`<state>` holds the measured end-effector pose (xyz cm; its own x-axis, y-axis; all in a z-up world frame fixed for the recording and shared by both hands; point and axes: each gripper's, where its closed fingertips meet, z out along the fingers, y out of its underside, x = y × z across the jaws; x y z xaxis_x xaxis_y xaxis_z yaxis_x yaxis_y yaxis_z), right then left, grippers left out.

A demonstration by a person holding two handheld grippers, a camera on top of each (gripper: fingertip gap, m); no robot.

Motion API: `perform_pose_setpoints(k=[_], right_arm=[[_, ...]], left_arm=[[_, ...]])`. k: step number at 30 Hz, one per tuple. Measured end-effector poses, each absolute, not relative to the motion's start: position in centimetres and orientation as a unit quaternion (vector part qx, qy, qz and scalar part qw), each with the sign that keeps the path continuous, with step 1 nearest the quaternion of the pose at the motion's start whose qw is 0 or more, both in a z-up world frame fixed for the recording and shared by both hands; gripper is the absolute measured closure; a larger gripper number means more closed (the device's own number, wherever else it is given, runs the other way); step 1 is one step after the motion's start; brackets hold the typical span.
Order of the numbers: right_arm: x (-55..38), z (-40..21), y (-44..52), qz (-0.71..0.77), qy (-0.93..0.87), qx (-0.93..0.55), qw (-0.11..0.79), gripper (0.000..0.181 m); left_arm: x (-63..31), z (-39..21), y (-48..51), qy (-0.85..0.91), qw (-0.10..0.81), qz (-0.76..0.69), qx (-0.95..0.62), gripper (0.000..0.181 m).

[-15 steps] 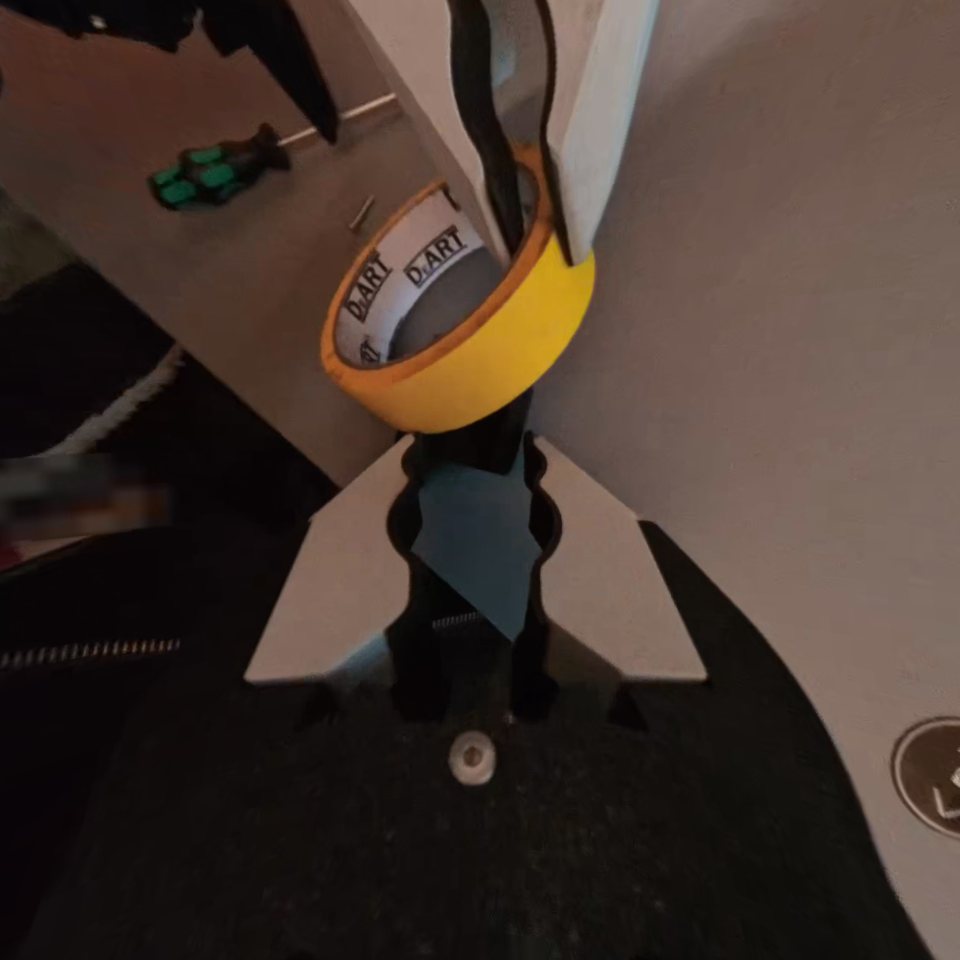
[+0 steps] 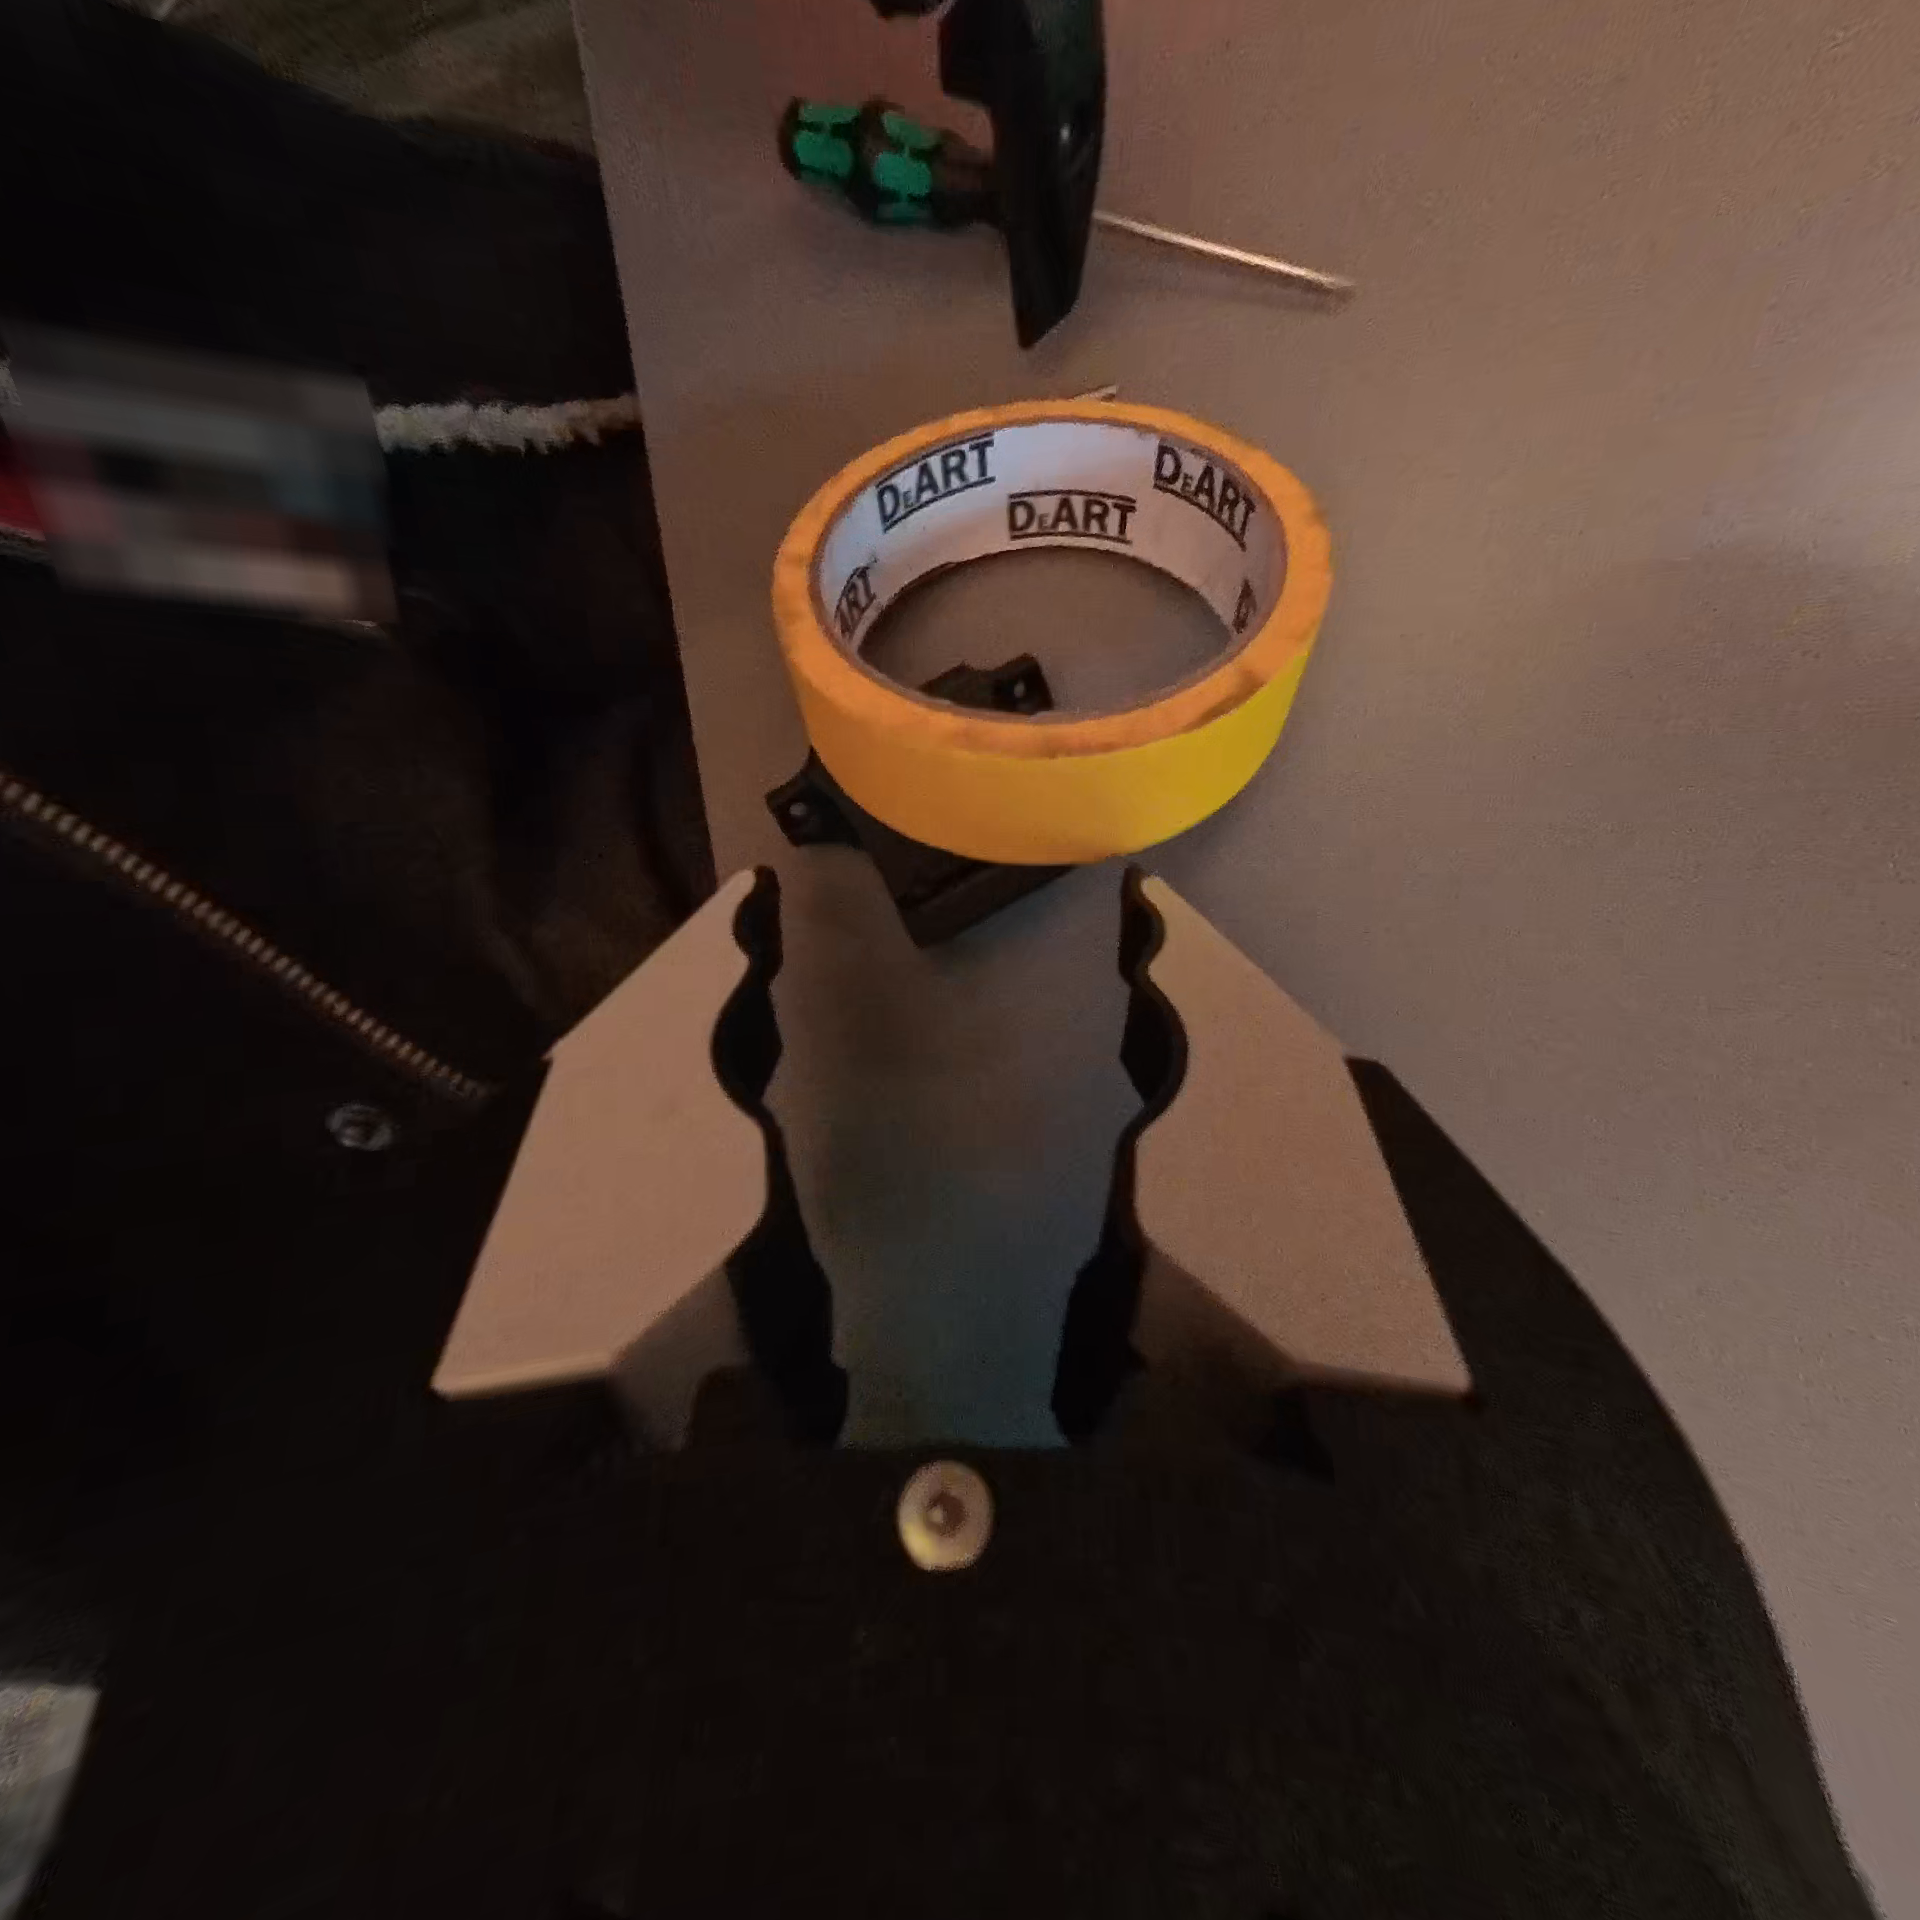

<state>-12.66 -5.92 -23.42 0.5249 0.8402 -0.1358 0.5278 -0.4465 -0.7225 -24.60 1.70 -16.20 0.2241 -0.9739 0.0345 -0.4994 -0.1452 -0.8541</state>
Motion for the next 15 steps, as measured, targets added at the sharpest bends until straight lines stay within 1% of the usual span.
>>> perform_pose_setpoints(k=[2, 4, 6, 10, 15], right_arm=[[-12.7, -24.0, -5.7, 0.258, -0.464, -0.796, 0.290, 0.119], [-13.2, -23.9, -5.2, 0.272, -0.482, -0.781, 0.290, 0.125], [-13.6, -24.2, -5.3, 0.269, -0.499, -0.767, 0.300, 0.142], [-13.7, -24.3, -5.1, 0.247, -0.472, -0.781, 0.325, 0.143], [-11.4, -24.3, -4.3, 0.210, -0.302, -0.880, 0.301, 0.144]], left_arm=[[-24.2, -15.8, 0.9, 0.544, 0.373, -0.333, -0.675, 0.159], [-23.7, -15.2, 0.0, 0.552, 0.374, -0.349, -0.659, 0.159], [-23.3, -14.8, -0.6, 0.552, 0.378, -0.360, -0.651, 0.160], [-22.7, -14.5, -0.9, 0.559, 0.394, -0.345, -0.643, 0.160], [-22.5, -13.6, -2.5, 0.583, 0.430, -0.314, -0.614, 0.160]])
